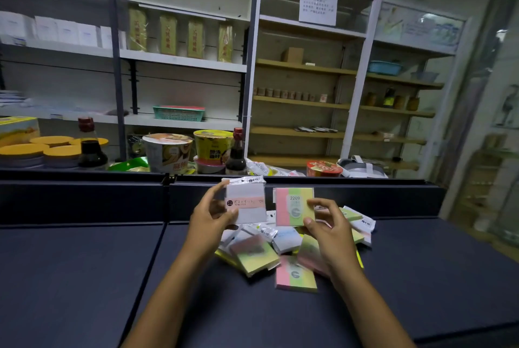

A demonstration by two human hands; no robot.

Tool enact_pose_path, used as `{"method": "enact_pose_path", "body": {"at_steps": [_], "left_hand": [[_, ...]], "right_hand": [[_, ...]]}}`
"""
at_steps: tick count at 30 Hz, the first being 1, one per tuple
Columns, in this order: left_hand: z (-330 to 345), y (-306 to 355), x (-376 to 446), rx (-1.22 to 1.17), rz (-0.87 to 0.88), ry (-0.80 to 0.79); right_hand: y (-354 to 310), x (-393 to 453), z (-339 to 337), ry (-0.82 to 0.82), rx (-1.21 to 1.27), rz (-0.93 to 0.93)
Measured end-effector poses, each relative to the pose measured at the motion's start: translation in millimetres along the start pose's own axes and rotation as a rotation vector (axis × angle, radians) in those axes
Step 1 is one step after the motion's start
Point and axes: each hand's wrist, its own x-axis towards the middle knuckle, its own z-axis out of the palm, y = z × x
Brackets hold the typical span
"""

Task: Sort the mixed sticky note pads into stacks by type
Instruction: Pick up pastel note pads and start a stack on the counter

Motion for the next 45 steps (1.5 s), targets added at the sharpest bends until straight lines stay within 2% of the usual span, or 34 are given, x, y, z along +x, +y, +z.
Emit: {"method": "enact_pose_path", "body": {"at_steps": [14, 26, 37, 45], "left_hand": [[-120.2, 43.6, -37.6, 0.099, 0.028, 0.022], [-191.4, 74.4, -111.1, 0.210, -0.001, 0.165], [-309.1, 96.9, -159.1, 0.284, -0.044, 0.353], [-396.2, 89.6, -133.8, 0.308, -0.074, 0.364]], "right_hand": [[-37.6, -55.9, 80.7, -0.086, 0.001, -0.107], [-51.0, -100.9, 137.9, -0.263, 0.076, -0.120], [-74.4, -146.8, 247.7, -0.392, 0.198, -0.127], [-85.0, -153.3, 338.7, -0.394, 0.199, -0.141]]}}
